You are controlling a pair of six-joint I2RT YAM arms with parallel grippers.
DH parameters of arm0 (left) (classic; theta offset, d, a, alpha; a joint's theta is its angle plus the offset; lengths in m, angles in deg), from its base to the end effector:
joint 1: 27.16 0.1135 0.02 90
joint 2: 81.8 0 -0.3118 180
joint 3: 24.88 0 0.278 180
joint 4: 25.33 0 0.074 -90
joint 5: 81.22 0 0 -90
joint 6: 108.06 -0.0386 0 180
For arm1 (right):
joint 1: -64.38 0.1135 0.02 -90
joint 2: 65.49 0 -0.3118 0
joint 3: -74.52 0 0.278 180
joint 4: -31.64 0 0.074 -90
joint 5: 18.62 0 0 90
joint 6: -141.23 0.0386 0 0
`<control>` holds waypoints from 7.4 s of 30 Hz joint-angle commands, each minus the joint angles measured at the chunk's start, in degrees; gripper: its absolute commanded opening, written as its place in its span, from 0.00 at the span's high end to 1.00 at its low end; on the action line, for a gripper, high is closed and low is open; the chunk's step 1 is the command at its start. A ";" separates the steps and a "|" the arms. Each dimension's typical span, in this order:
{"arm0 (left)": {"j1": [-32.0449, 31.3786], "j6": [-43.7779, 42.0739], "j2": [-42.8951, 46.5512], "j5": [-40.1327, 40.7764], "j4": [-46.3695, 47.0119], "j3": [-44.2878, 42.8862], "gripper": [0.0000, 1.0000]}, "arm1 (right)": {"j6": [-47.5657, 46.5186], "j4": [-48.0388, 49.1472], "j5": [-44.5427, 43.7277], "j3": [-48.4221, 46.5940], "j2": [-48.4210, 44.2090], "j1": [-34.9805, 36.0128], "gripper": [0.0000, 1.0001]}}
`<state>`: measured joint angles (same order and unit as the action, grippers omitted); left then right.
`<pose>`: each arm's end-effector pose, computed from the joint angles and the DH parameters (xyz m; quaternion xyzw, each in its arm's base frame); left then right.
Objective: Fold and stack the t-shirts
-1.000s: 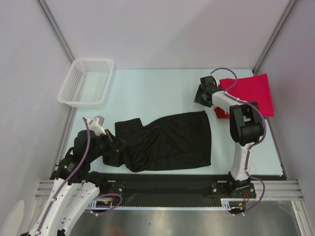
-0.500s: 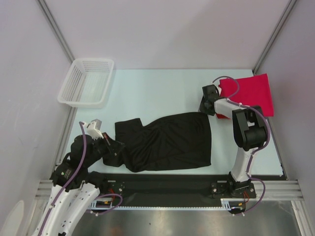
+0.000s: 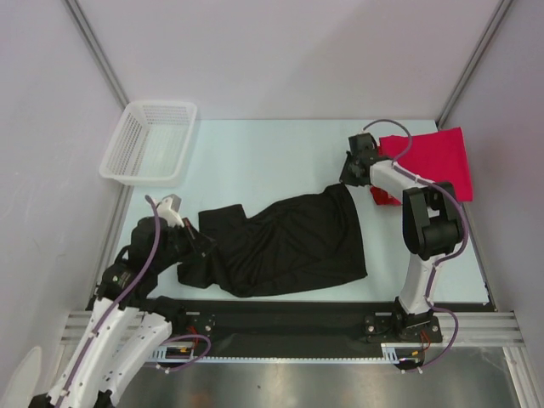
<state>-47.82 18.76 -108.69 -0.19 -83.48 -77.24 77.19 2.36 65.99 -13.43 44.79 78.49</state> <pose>0.0795 -0.0364 0.3135 -0.0858 0.8714 -0.2901 0.3862 0.4422 0.1074 0.2122 0.1128 0.9367 0.0708 0.3238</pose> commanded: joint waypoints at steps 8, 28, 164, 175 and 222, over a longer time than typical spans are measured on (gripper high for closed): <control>3.52 -10.54 -15.81 16.26 2.81 -23.61 1.00 | 6.47 -6.65 1.61 -20.13 0.20 -4.26 1.00; 5.02 -15.81 -3.17 -2.30 -0.10 -7.65 1.00 | 1.64 -8.34 2.84 -14.93 -2.94 -2.43 0.45; 5.11 -26.28 -43.43 19.26 50.42 -50.40 1.00 | 21.33 12.95 39.83 -12.79 -26.69 -20.35 1.00; -0.60 -13.45 -13.46 18.81 46.13 -2.13 1.00 | 16.15 20.16 37.12 26.31 -37.06 -18.42 1.00; -5.61 -5.70 -6.67 37.36 29.25 5.01 0.97 | 11.23 4.60 11.20 50.01 -57.12 -3.12 0.99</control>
<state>-53.29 15.72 -113.46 34.63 -58.21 -69.17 90.02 3.80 80.96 42.24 -14.48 75.10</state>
